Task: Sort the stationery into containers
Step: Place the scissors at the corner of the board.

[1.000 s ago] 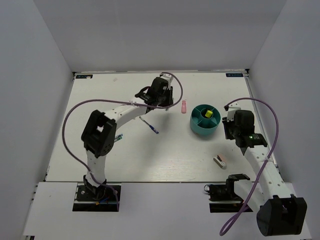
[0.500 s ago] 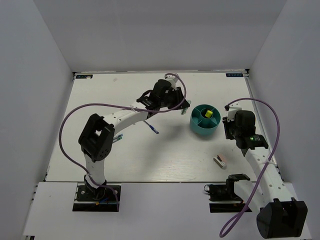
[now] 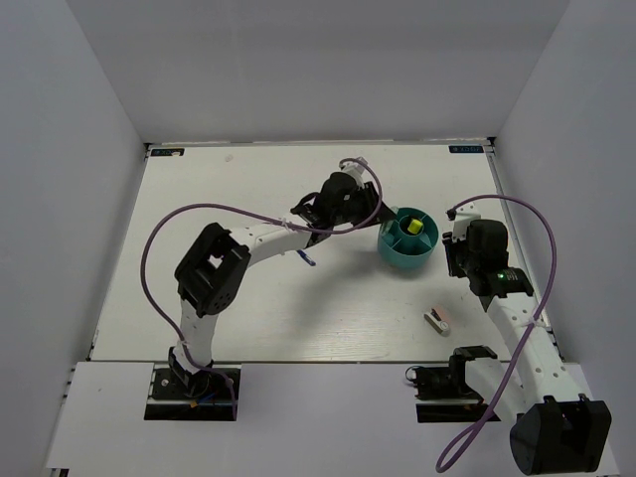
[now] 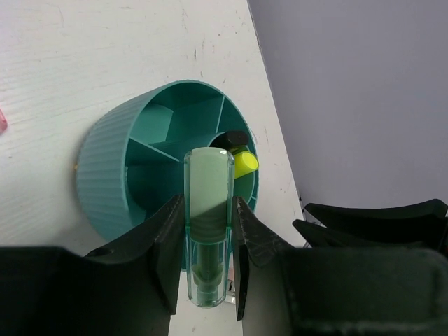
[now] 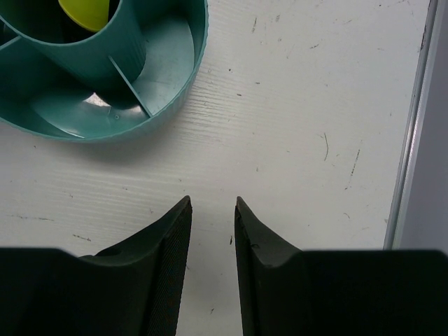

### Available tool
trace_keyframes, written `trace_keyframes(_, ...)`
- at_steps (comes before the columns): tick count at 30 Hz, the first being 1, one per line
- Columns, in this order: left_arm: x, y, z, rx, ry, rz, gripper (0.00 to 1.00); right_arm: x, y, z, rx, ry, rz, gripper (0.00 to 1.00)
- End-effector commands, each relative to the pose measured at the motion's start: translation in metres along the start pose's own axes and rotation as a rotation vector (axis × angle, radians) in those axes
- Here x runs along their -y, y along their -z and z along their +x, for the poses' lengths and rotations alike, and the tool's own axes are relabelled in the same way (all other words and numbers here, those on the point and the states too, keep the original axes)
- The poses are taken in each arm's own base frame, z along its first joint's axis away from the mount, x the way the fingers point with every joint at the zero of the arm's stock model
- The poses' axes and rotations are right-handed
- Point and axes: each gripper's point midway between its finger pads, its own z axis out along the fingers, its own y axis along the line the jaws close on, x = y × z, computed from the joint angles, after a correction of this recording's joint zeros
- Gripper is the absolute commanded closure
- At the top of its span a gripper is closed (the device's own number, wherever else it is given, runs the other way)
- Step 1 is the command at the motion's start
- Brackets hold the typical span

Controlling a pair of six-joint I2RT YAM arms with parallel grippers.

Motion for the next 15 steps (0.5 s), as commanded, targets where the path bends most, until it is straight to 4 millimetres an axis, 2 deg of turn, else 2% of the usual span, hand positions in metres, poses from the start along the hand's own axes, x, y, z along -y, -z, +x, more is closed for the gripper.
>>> trace_keyframes(1, 0.011, -0.003, -0.006, 0.055, 0.016, 0.013, 0.99, 0.004, 0.004, -0.013, 0.052, -0.009, 0.016, 0.65)
trace_keyframes(8, 0.003, -0.013, -0.002, 0.082, 0.071, -0.013, 0.98, 0.004, 0.003, -0.012, 0.049, -0.005, 0.014, 0.65)
trace_keyframes(15, -0.008, -0.017, -0.008, 0.127, 0.116, -0.046, 0.96, 0.005, 0.004, -0.014, 0.055, -0.004, 0.02, 0.65)
